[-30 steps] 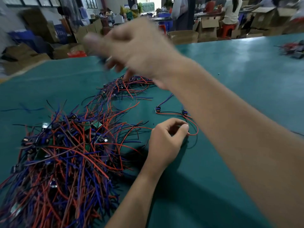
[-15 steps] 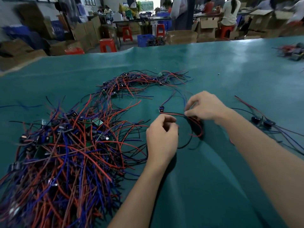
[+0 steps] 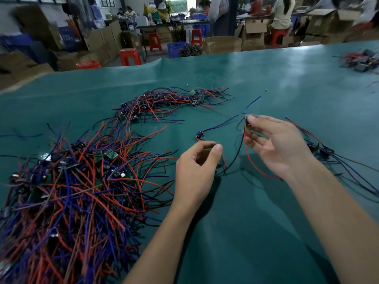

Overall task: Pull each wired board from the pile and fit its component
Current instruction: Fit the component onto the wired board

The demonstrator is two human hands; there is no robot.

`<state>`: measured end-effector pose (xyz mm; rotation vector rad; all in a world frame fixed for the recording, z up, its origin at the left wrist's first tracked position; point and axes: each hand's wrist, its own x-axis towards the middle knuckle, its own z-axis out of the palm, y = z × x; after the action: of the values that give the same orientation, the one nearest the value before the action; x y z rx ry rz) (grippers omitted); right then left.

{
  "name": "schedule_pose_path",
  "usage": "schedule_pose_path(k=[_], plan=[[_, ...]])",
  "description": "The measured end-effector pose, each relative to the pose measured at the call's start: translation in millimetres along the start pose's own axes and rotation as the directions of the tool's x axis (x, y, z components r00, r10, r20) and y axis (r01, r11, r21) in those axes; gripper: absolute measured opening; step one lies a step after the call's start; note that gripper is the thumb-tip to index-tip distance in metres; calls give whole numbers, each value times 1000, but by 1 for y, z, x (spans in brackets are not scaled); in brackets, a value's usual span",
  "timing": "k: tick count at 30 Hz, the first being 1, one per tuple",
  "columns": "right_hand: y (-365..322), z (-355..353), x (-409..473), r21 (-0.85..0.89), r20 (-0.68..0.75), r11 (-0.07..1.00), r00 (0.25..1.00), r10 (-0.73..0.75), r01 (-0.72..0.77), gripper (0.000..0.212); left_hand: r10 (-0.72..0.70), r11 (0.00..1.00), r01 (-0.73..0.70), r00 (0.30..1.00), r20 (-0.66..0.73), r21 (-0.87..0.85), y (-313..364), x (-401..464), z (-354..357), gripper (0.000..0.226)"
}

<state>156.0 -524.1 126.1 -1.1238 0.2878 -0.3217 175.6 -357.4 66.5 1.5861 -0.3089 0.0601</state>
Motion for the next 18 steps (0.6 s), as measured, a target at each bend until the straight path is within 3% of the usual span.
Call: schedule_pose_path(k=[3,8,11,15,18], plan=[[10,10,-7,-121,65,991,996,-53,61,9,-6,999,8,998,55,-37,5,-2,1,25],[33,26,-14,-223,170,968,983,-75,112,10,10,997,-2,994,105,-75,3,-1,-1,7],[32,23,-10,-264,209,960,977,-40,96,6,28,998,-25,999,42,-64,2,1,-2,19],[33,16,-5,-452,89,891,996,1,40,21,20,1000,-20,999,44,-3,1,2,-1,27],[32,17,-7,-387,181,920,975,132,-53,24,22,1000,-23,996,92,17,2,0,-2,36]])
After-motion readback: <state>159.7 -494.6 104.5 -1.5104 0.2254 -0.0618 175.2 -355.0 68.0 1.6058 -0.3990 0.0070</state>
